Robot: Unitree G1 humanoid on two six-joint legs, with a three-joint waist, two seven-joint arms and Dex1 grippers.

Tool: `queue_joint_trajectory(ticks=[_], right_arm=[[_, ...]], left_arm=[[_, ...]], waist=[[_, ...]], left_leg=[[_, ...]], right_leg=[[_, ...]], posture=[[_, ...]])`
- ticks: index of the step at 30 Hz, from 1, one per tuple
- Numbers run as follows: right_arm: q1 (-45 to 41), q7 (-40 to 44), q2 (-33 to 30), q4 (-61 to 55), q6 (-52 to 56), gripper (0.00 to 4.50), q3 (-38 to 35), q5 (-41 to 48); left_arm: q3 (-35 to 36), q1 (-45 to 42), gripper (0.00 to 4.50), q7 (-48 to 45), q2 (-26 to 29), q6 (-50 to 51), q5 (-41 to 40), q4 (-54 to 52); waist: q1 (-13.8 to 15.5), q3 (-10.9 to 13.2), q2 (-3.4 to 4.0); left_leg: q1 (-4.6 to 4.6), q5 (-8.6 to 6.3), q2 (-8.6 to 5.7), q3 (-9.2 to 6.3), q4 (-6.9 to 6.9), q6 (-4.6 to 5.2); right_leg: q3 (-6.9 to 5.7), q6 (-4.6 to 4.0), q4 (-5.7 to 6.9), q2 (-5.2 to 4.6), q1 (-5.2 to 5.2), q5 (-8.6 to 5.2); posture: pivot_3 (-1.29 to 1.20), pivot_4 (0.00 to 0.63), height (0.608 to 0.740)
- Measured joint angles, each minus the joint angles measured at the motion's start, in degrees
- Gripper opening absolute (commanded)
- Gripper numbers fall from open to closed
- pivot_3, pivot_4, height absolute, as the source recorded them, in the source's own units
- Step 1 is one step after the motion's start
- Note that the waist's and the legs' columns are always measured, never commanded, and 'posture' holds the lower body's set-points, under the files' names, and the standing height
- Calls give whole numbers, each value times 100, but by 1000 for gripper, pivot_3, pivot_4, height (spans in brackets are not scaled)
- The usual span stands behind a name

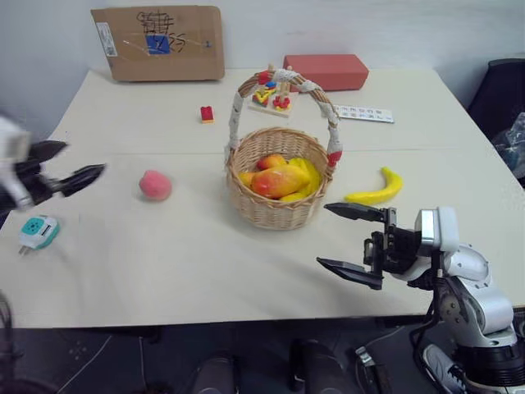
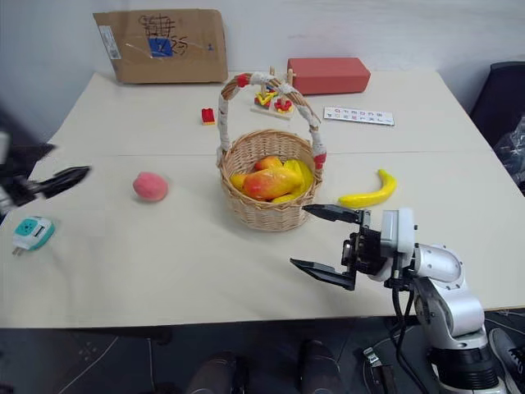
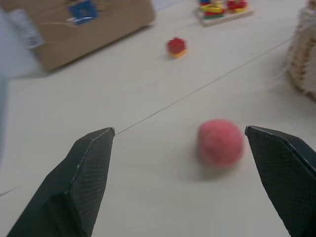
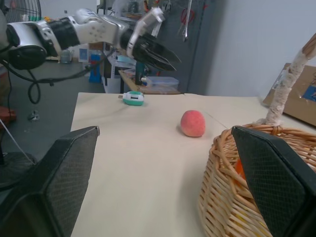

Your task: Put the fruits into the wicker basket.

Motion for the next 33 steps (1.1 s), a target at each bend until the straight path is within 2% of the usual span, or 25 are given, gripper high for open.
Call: queue_joint_trajectory(ticks=[4,7,10,13,15,18,22,25,29,33], right_arm=[[-250,-208,156,5,-15,4500,61,-100],[-297,-346,213,-19,-10,4500,85,-158],[-298,-490,237,-87,-2,4500,83,-182],[-244,-620,237,-193,5,4500,78,-205],[-196,-688,237,-283,4,4500,75,-211],[-79,-741,235,-288,4,4500,67,-226],[-59,-841,170,-289,-1,4500,-14,-264],[27,-963,101,-290,1,4500,-236,-278],[265,-1086,-35,-323,8,4500,-556,-276],[538,-1208,-79,-412,13,4500,-751,-280]], left_arm=[[-1355,-1203,4463,83,-762,210,712,1113],[-1827,-1763,4463,224,-1098,3,1190,1953],[-2026,-2085,3856,227,-1117,-157,1524,2495],[-2075,-2083,2885,194,-1186,-228,1672,2785],[-2072,-2083,2401,107,-1163,-234,1714,2813],[-2003,-1959,2308,-124,-1034,-252,1718,2788],[-1358,-1646,2308,-557,-1131,-703,1181,2493],[-1013,-1448,2308,-1347,-1387,-722,191,916],[-1325,-2018,2308,-1636,-1841,-302,-450,-738],[-2024,-2419,2308,-1234,-2468,15,-228,-895]], waist=[[-16,0,-2],[-23,1,-12],[-24,1,-12],[-11,3,-16],[-6,3,-19],[-28,2,-20],[-12,3,-22],[94,10,-34],[171,10,-33],[152,9,-32]], left_leg=[[-10,3,2,24,-1,-4],[-28,2,2,36,-1,-3],[-25,2,2,42,-5,-3],[-27,2,3,41,0,-2],[-26,2,4,41,4,-2],[-23,2,5,46,6,-2],[-23,3,16,47,16,-2],[-50,0,14,20,49,1],[-78,-15,5,8,107,13],[-71,-6,1,9,108,19]], right_leg=[[3,0,1,13,-22,0],[3,0,2,14,-50,0],[2,0,-1,13,-50,0],[2,0,0,12,-50,0],[4,1,2,11,-49,0],[11,1,7,11,-49,0],[13,1,20,12,-53,0],[-5,0,30,2,-56,0],[-7,9,33,1,-49,6],[10,15,35,5,-43,9]], posture=[[0,150,740],[0,150,740],[0,150,740],[0,150,740],[0,150,740],[0,150,740],[0,150,740],[0,150,740],[0,150,740],[0,150,740]])
